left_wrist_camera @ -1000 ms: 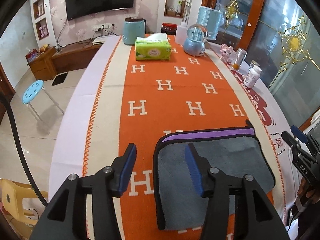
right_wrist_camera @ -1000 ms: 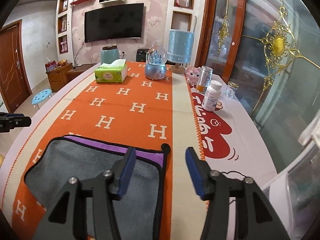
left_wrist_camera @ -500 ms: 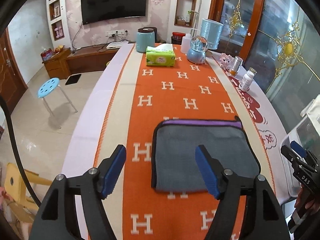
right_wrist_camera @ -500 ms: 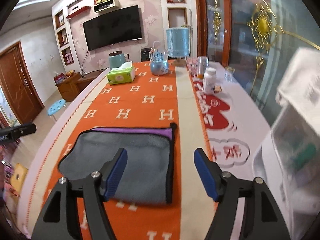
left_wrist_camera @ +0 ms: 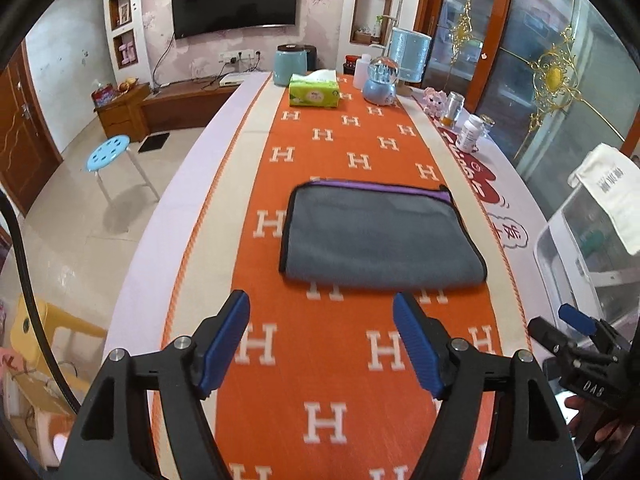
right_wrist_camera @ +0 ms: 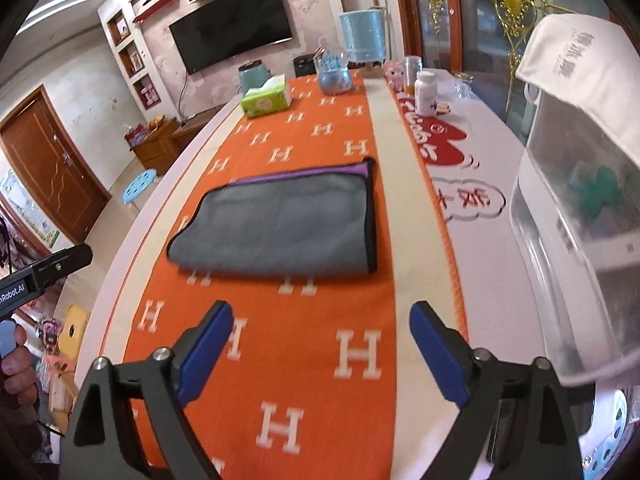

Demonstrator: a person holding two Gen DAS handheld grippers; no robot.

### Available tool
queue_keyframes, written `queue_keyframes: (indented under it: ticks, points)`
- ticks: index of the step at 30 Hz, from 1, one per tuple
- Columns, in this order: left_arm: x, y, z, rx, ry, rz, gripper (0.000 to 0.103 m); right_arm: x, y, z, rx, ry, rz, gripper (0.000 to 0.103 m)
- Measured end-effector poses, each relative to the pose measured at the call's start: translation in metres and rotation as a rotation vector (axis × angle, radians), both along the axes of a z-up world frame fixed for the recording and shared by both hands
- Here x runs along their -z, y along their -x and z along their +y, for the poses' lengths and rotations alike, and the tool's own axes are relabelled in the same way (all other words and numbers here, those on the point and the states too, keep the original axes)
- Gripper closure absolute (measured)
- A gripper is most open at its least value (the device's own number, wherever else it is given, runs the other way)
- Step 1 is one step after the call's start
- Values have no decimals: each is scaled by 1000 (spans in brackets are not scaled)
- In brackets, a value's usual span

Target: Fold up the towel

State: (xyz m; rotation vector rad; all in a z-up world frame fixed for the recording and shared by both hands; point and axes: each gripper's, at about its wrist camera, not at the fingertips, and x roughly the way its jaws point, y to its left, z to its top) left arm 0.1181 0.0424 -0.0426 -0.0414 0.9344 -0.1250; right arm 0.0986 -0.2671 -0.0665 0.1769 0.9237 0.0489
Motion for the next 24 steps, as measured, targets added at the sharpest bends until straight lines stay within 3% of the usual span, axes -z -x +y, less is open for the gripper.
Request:
queue_keyframes:
  ticks: [3, 6, 11, 18, 24]
  points:
    - [0, 21, -1, -36, -6, 21, 30, -4, 17, 5, -10, 17, 12, 8]
    - [-2, 40, 0, -55, 9, 41, 22, -10, 32, 8, -8, 20, 25, 6]
    - [-10, 62, -8, -32, -10, 54, 17, -23, 56, 13, 14, 34, 42, 4]
    - [-36, 84, -23, 15, -55, -1, 16, -45, 79, 17, 39, 28, 51, 0]
    - [-56, 98, -18, -1, -25, -44, 10, -66, 99, 30, 47, 19, 44, 0]
